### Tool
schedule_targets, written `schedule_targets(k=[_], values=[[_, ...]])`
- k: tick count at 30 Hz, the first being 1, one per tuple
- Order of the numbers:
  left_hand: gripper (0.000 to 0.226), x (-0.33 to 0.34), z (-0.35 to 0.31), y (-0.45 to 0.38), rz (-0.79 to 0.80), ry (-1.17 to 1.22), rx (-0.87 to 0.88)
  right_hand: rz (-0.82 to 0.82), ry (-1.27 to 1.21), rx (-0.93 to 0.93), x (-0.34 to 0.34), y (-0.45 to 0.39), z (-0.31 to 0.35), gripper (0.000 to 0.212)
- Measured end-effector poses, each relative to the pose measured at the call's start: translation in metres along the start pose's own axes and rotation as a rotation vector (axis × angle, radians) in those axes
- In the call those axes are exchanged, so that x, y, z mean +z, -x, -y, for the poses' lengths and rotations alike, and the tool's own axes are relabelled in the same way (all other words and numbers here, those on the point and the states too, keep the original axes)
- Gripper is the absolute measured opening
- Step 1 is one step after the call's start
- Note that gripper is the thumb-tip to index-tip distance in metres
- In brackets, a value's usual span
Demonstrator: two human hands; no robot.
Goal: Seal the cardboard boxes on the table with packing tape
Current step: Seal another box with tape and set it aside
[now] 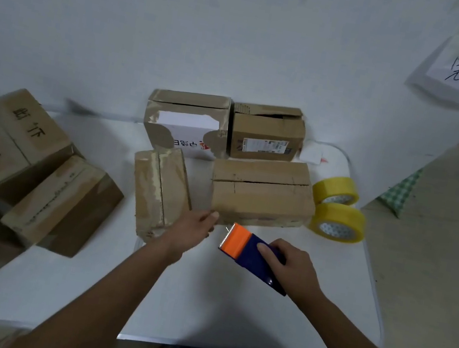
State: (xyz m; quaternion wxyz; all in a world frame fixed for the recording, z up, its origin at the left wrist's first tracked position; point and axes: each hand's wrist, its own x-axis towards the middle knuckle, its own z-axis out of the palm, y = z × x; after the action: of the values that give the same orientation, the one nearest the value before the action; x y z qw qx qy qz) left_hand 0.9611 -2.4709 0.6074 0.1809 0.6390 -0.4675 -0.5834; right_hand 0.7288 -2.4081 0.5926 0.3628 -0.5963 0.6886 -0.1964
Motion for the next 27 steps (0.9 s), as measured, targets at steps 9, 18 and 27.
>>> schedule_targets(k=[9, 18, 27], values=[[0.026, -0.018, 0.010, 0.035, 0.095, 0.475, -0.171, 0.052, 0.024, -0.111, 0.007, -0.009, 0.028, 0.035], [0.022, -0.018, 0.014, 0.048, -0.184, 0.210, -0.022, 0.099, 0.091, -0.194, 0.014, -0.015, 0.045, 0.046], [0.020, -0.024, 0.026, 0.056, -0.371, 0.203, 0.062, 0.188, 0.288, -0.270, 0.010, -0.031, 0.065, 0.053]])
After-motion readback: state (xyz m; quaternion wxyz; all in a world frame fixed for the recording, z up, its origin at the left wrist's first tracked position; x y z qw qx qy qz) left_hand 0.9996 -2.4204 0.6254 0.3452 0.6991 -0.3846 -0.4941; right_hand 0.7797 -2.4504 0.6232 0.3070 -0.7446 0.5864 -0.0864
